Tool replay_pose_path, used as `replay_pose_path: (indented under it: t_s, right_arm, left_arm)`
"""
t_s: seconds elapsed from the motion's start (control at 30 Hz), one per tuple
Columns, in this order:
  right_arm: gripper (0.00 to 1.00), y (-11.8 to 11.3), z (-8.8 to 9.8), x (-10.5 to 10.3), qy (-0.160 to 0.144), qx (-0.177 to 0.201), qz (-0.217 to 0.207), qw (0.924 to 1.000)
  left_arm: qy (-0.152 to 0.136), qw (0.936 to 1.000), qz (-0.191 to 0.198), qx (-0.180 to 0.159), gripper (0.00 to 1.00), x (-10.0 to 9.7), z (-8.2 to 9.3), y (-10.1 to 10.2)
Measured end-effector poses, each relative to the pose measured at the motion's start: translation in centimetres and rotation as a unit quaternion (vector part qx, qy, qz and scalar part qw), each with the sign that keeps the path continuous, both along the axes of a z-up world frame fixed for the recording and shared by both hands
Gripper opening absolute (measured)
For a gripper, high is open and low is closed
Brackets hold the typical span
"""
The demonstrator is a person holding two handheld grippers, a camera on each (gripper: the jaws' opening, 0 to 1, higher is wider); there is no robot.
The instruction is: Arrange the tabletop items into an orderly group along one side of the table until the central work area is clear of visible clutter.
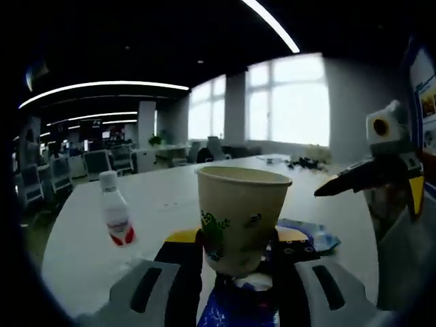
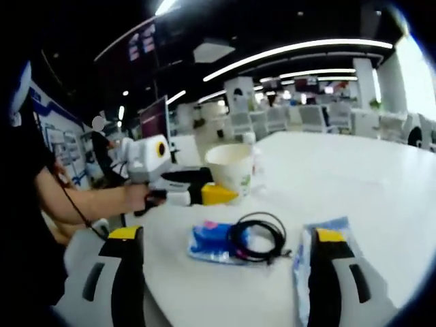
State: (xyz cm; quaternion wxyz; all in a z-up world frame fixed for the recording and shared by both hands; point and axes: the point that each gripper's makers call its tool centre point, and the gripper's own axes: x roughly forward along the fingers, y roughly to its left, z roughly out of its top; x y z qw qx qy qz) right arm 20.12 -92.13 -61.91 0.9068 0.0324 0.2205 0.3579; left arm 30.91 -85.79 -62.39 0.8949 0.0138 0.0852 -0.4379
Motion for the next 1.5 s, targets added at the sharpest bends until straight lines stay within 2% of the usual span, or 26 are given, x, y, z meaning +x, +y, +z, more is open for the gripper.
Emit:
replay_pose_path:
  t_s: [0.2, 0.53, 0.63, 0.77, 1.0, 1.07, 1.13, 1.23, 1.37, 1.5]
  right_arm:
    - [1.00, -0.8, -1.3, 0.1, 0.015, -0.008, -0.009, 0.9998]
    - [1.00, -2.1, -3.0, 0.6, 0.035, -0.017, -0.034, 0.9987]
    - [1.00, -2.6, -3.4, 0.9, 0.040, -0.017, -0.042, 0.9982]
    - [1.00, -3.1, -4.0, 1.2, 0.048, -0.020, -0.051, 0.9974]
    - [0.97, -3.6, -5.3, 1.6, 0.058, -0.009, -0.065, 0.9961]
    - [0.97, -3.9, -5.6, 1.8, 0.055, -0.008, -0.073, 0.9958]
    - [0.97, -4.2, -5.9, 1.9, 0.057, -0.008, -0.079, 0.9952]
    - [0.97, -4.7, -6.4, 1.9, 0.061, -0.008, -0.085, 0.9944]
    - [0.95, -5.5, -7.0, 1.8, 0.068, -0.013, -0.094, 0.9932]
    - [0.95, -6.0, -7.5, 1.9, 0.072, -0.012, -0.102, 0.9922]
  left_arm:
    - [-0.008, 0.9996, 0.023, -0.013, 0.37, 2.2, 0.5, 0.2]
    - [-0.009, 0.9980, 0.059, -0.022, 0.37, 5.9, -0.4, -0.2]
    - [0.002, 0.9961, 0.078, -0.041, 0.37, 7.3, -0.8, -0.2]
    - [0.003, 0.9948, 0.090, -0.047, 0.37, 8.4, -1.1, -0.3]
    - [-0.004, 0.9933, 0.112, -0.028, 0.37, 10.0, -2.7, -0.5]
    - [-0.006, 0.9918, 0.124, -0.032, 0.37, 10.4, -3.1, -0.5]
    - [-0.011, 0.9905, 0.136, -0.012, 0.37, 11.2, -4.1, -0.2]
    - [-0.002, 0.9892, 0.145, -0.023, 0.37, 11.7, -4.6, -0.8]
    - [-0.008, 0.9867, 0.162, -0.008, 0.37, 12.5, -5.6, -0.9]
    - [0.003, 0.9844, 0.175, -0.010, 0.37, 13.4, -6.8, -1.0]
